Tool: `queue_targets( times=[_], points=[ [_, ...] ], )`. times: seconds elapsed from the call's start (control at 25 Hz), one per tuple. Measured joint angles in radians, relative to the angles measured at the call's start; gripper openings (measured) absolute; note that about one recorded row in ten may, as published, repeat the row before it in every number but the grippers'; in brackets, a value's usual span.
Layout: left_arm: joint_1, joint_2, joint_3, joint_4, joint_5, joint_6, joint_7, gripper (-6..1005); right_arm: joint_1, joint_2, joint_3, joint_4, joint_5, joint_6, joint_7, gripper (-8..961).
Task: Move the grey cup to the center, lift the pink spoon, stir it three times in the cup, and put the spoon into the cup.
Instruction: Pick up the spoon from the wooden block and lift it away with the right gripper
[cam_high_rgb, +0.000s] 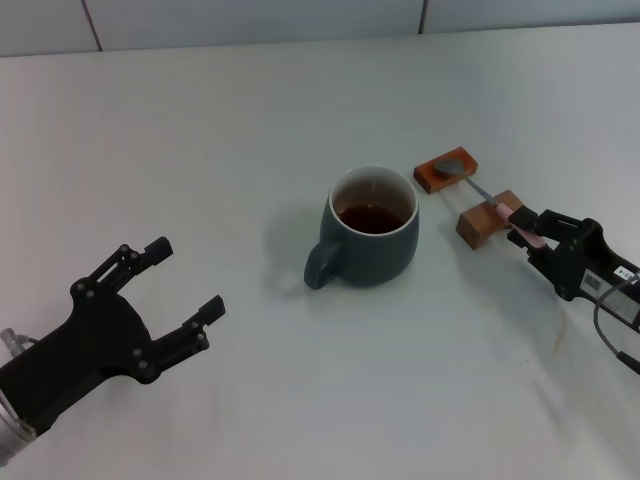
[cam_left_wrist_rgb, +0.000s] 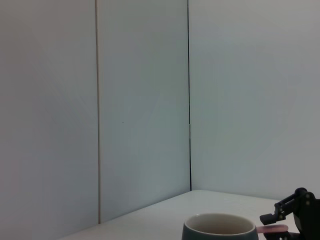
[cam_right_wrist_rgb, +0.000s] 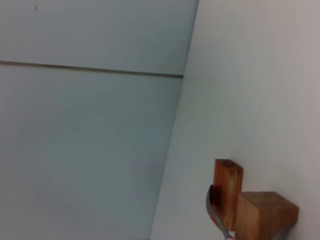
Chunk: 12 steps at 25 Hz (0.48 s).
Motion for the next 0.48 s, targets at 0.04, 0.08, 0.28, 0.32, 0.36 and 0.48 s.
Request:
queue_targets(
  times=[0.04, 0.08, 0.28, 0.32, 0.36, 0.48],
  points=[
    [0.0, 0.0, 0.0, 0.0, 0.0, 0.0, 0.0, 862, 0.0, 0.0, 0.0, 0.004, 0.005, -0.003, -0.018, 270],
    [0.0, 0.0, 0.0, 0.0, 0.0, -0.001, 0.0, 862, 0.0, 0.0, 0.001, 0.009, 0.01, -0.006, -0.037, 254],
    [0.0, 0.0, -0.001, 0.0, 0.0, -0.004, -0.004, 862, -0.008, 0.002, 0.006, 0.044, 0.078, -0.049, -0.166, 176],
    [0.001, 0.0, -0.002, 0.0, 0.0, -0.006, -0.005, 862, -0.012, 0.005, 0.011, 0.052, 0.099, -0.069, -0.213, 161],
    [0.001, 0.0, -0.002, 0.0, 0.0, -0.007, -0.005, 862, -0.017, 0.007, 0.019, 0.071, 0.134, -0.093, -0.284, 145],
    [0.001, 0.0, -0.003, 0.0, 0.0, -0.008, -0.006, 862, -0.038, 0.011, 0.043, 0.165, 0.248, -0.183, -0.596, 125]
  ],
)
